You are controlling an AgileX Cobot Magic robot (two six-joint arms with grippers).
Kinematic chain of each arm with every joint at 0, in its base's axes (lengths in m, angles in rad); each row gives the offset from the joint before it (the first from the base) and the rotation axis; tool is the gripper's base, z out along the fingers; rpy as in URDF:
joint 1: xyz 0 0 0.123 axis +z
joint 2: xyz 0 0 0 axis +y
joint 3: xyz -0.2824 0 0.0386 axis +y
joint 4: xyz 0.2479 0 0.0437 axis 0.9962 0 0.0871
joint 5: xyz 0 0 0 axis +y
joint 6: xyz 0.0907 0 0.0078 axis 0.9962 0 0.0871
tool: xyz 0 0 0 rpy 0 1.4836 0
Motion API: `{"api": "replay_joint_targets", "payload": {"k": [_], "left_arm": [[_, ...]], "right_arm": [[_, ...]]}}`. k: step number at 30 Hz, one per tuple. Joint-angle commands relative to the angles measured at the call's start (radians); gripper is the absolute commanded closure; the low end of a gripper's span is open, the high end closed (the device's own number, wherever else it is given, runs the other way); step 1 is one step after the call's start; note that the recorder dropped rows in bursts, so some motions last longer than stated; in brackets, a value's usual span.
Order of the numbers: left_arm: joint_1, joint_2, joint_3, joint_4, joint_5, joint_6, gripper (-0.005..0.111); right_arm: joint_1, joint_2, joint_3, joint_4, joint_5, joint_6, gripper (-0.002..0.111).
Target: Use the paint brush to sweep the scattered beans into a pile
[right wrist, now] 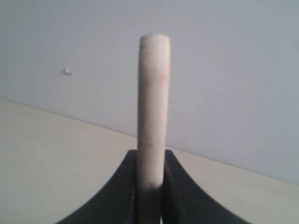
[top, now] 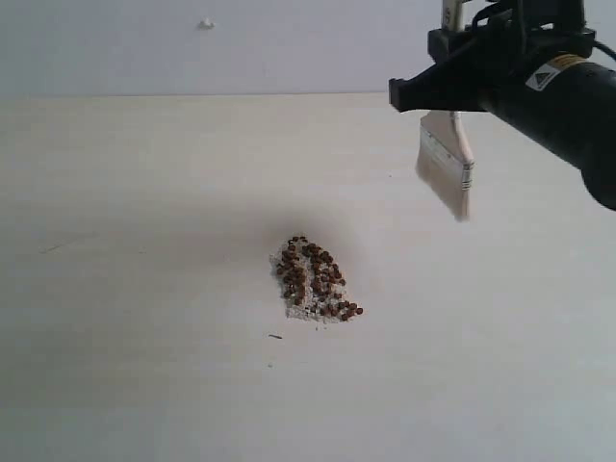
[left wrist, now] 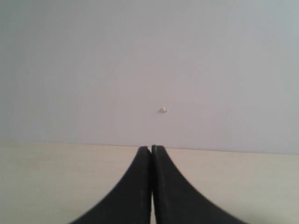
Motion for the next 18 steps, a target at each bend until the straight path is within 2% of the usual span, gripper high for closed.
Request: {"api": "replay_joint_targets", "payload": {"k": [1,3,5,7,9,14,18], "left_arm": [[0.002,-0.007,0.003,0.004,0.000,-0.005,0.107],[0.002,-0.007,0.003,0.004,0.000,-0.005,0.107],[0.002,-0.007,0.003,0.004,0.000,-0.005,0.107],[0.002,-0.007,0.003,0.004,0.000,-0.005,0.107],[0.002,-0.007,0.003,0.004,0.000,-0.005,0.107],[0.002,-0.007,0.003,0.004,0.000,-0.005,0.107],[0.002,-0.007,0.003,0.004,0.000,-0.005,0.107]], "right_arm": [[0.135,0.002,0.006,0.312,-0.087,-0.285,0.108],[0.207,0.002,0.006,0.537,-0.180,-0.490,0.108],[0.329,0.002,0.006,0.758,-0.345,-0.662,0.108],[0.441,0.004,0.006,0.872,-0.443,-0.697,0.108],[0.507,0.030,0.006,0.911,-0.493,-0.691,0.108],[0.557,0.104,0.006,0.995,-0.568,-0.609,0.108],[0.559,0.167,0.006,1.053,-0.577,-0.583,0.108]]}}
